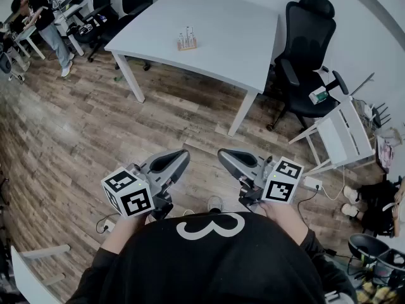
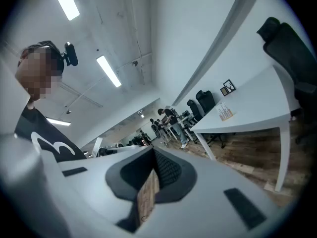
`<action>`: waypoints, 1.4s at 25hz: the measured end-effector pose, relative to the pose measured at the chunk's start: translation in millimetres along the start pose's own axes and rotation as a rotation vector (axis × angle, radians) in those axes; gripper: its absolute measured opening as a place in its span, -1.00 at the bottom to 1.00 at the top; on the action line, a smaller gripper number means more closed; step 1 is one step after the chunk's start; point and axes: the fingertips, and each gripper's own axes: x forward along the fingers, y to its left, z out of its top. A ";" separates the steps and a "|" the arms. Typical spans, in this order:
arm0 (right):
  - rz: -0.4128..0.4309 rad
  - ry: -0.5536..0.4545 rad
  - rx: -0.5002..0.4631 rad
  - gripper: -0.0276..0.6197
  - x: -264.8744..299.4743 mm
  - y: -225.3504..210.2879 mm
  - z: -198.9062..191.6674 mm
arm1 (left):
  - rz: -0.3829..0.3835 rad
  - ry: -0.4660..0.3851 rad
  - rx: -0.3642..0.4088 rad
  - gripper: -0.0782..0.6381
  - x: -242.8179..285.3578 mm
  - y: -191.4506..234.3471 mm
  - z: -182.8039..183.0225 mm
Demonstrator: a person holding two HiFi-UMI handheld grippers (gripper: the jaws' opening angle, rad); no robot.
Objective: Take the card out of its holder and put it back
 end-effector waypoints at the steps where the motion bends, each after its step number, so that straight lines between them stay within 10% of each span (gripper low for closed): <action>1: 0.002 0.003 -0.001 -0.89 -0.4 -1.1 -0.7 | 0.003 0.001 0.003 -0.74 1.1 0.0 -0.9; 35: -0.043 -0.040 0.006 -0.89 -25.5 -111.8 69.1 | 0.014 -0.008 0.013 -0.74 103.3 32.4 28.4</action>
